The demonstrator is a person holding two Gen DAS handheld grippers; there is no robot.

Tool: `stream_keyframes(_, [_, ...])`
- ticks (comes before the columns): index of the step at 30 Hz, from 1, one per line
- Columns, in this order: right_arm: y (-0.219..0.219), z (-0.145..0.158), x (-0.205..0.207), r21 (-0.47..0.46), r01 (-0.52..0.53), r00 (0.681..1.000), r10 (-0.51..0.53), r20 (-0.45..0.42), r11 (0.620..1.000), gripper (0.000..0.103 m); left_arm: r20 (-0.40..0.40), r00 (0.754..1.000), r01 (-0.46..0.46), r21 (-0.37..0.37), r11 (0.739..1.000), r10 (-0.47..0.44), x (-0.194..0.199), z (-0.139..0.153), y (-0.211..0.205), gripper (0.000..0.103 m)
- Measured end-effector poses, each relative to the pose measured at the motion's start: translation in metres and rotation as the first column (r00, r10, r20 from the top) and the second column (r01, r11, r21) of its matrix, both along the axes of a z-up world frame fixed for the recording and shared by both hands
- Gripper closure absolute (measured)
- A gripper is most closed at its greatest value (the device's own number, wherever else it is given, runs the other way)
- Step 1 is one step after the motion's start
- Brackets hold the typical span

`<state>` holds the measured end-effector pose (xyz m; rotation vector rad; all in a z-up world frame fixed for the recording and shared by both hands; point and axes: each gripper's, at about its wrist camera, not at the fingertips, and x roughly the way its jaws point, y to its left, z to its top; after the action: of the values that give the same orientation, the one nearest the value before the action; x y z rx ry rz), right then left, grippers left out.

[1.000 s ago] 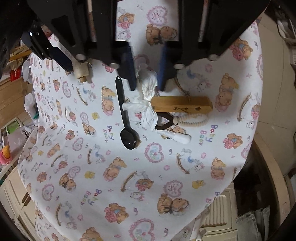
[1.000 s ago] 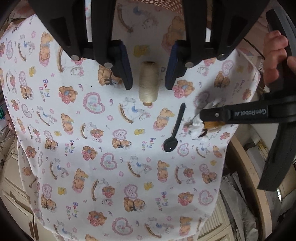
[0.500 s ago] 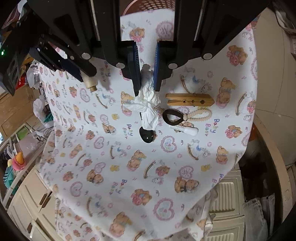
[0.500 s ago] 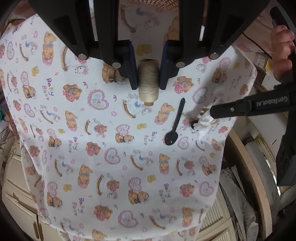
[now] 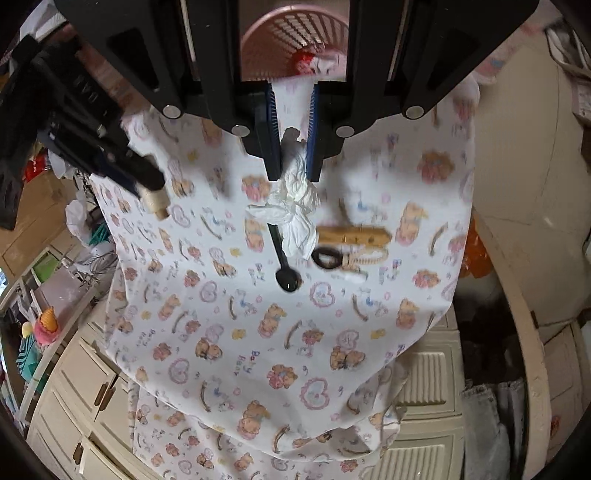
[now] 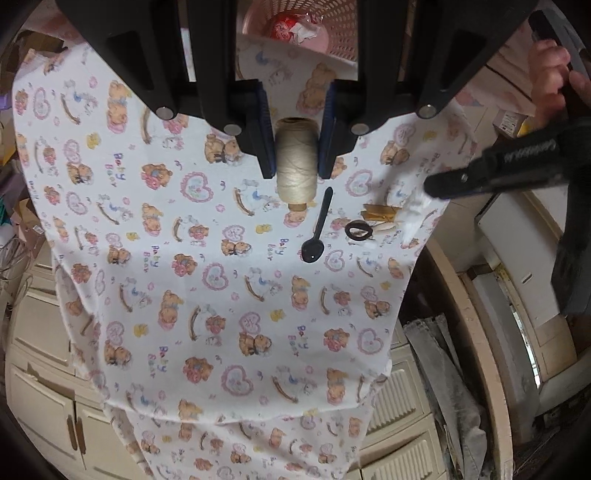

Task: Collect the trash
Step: 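Carry the spool and tissue down over the pink wastebasket with both grippers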

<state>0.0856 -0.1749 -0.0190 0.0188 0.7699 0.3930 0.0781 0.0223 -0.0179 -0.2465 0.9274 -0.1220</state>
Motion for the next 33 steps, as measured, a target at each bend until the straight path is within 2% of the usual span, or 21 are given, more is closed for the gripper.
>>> stream_keyframes(3, [-0.002, 0.012, -0.018, -0.005, 0.010, 1.000, -0.010, -0.016, 1.000, 0.082, 0.009, 1.000, -0.012, 0.014, 1.000, 0.012, -0.017, 0.002, -0.001, 0.090])
stream_keyframes(7, [-0.003, 0.023, -0.057, 0.011, -0.038, 0.999, 0.038, 0.008, 0.999, 0.082, 0.008, 1.000, -0.008, 0.017, 1.000, 0.008, -0.035, 0.004, -0.006, 0.090])
stream_keyframes(10, [-0.004, 0.024, -0.079, 0.016, -0.040, 0.999, 0.039, 0.016, 0.999, 0.082, 0.004, 1.000, 0.000, 0.031, 1.000, -0.001, -0.051, 0.001, -0.014, 0.090])
stream_keyframes(15, [-0.009, 0.016, -0.096, 0.060, -0.013, 0.999, 0.015, -0.033, 0.998, 0.082, -0.027, 1.000, 0.008, 0.007, 1.000, -0.007, -0.080, -0.013, -0.021, 0.090])
stream_keyframes(20, [-0.004, -0.002, -0.100, 0.047, -0.032, 0.996, 0.036, -0.078, 0.998, 0.082, -0.131, 0.991, 0.012, -0.004, 1.000, -0.012, -0.086, -0.045, -0.023, 0.090])
stream_keyframes(23, [-0.001, -0.018, -0.095, 0.018, -0.032, 0.992, 0.034, -0.119, 0.999, 0.081, -0.238, 0.971, 0.001, -0.037, 0.999, -0.009, -0.080, -0.065, -0.020, 0.090])
stream_keyframes(28, [0.003, -0.045, -0.087, 0.012, -0.047, 0.973, 0.049, -0.224, 0.999, 0.081, -0.343, 0.939, -0.027, -0.097, 0.995, -0.008, -0.077, -0.091, -0.015, 0.090])
stream_keyframes(31, [0.009, -0.057, -0.085, -0.022, -0.041, 0.967, 0.034, -0.252, 0.999, 0.081, -0.387, 0.922, -0.023, -0.056, 0.998, 0.000, -0.074, -0.101, -0.017, 0.090])
stream_keyframes(33, [0.012, -0.064, -0.084, -0.056, -0.025, 0.966, 0.010, -0.258, 0.998, 0.081, -0.439, 0.898, -0.032, -0.046, 0.998, 0.009, -0.070, -0.116, -0.018, 0.090])
